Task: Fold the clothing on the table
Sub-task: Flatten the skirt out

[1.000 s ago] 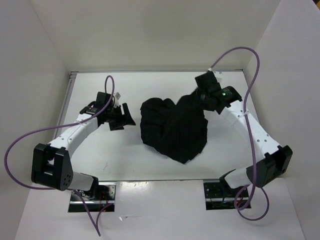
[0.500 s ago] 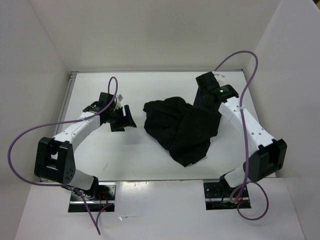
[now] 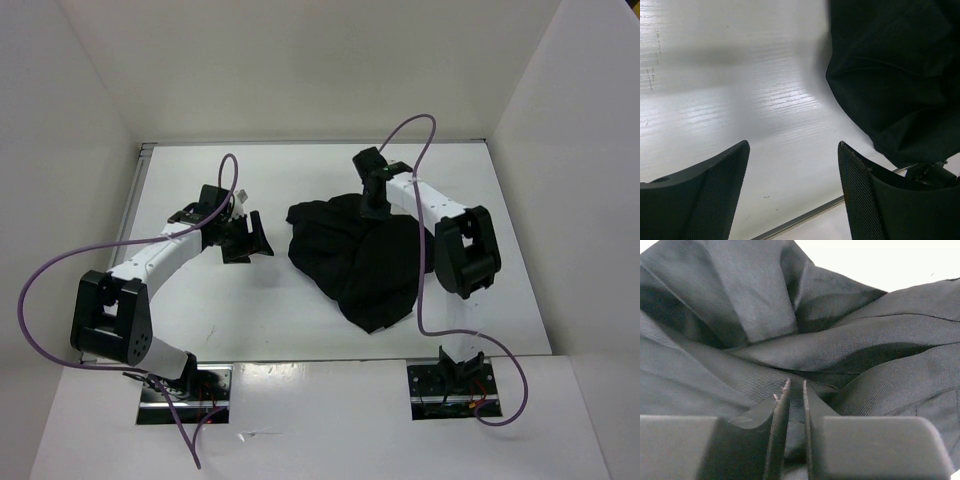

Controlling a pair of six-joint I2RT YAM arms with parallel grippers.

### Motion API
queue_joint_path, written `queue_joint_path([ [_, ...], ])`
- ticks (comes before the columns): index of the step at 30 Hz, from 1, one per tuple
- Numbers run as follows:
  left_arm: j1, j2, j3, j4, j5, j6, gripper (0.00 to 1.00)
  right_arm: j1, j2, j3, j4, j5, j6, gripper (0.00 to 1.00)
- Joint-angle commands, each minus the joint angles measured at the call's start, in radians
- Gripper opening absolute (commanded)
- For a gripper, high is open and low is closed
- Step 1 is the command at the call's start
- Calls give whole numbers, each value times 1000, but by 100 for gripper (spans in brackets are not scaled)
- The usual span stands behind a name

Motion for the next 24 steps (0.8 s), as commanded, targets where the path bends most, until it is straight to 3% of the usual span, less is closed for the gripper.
queue_joint_path([
  [1, -2, -5, 27, 18, 19, 18, 79, 14, 5, 44, -41, 25, -22, 17],
  [3, -2, -5, 27, 18, 19, 18, 79, 14, -6, 67, -102, 57, -22, 16],
  [6, -2, -5, 27, 18, 19, 18, 79, 14, -70, 67, -125, 124, -22, 36],
  [7, -2, -5, 27, 18, 19, 18, 79, 14, -70, 67, -145, 125, -22, 38],
  [14, -2, -5, 18, 27, 19, 18, 79, 36, -80, 12, -186, 180, -13, 39],
  [20, -2, -26, -1, 27, 19, 8, 79, 36, -113, -100, -165, 99, -13, 41],
  [21, -2, -35, -10, 27, 19, 8, 79, 36, -132, -114, -165, 89, -13, 39],
  [24, -2, -35, -10, 27, 19, 8, 79, 36, -142, -148, -168, 69, -22, 4],
])
